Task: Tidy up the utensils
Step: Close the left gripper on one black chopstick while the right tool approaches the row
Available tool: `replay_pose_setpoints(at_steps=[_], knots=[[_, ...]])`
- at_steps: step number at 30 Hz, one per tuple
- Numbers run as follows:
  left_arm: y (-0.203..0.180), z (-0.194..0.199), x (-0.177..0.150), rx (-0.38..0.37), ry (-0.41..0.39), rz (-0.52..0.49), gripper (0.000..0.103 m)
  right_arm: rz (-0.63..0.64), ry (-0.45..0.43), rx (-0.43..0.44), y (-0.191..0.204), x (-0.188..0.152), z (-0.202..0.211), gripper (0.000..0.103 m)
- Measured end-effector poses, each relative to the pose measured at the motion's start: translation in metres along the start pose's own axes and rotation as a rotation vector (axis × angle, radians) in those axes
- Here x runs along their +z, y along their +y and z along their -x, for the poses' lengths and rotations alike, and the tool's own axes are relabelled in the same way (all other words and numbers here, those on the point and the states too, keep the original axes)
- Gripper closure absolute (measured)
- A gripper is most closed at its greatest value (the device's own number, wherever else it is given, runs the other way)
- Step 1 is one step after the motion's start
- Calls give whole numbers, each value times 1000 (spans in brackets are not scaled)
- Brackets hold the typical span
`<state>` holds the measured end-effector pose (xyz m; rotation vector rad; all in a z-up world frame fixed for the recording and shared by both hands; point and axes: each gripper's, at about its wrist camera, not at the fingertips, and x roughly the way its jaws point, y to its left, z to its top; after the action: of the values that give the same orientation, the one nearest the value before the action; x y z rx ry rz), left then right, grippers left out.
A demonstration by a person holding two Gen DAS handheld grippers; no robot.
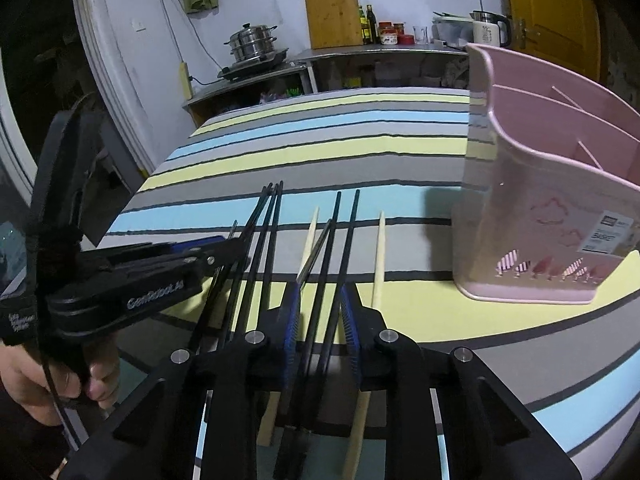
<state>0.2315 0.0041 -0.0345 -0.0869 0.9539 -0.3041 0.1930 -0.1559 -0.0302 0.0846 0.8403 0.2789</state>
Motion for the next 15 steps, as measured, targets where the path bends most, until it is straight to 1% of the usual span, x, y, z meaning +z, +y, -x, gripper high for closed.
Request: replay_pose_setpoints(at_steps=[5,7,10,15], knots=[[3,-8,2,17,25,-10,90,-5,9,4,0,2,-5,81],[3,-11,3,7,31,-13,92,-10,13,5,-1,3,-8,81],[5,-10,4,5,28,-21,94,-15,19,7,-1,6,-12,81],[12,-6,7,-11,9,-5,97,-27,33,19,-2,8,-18,84]])
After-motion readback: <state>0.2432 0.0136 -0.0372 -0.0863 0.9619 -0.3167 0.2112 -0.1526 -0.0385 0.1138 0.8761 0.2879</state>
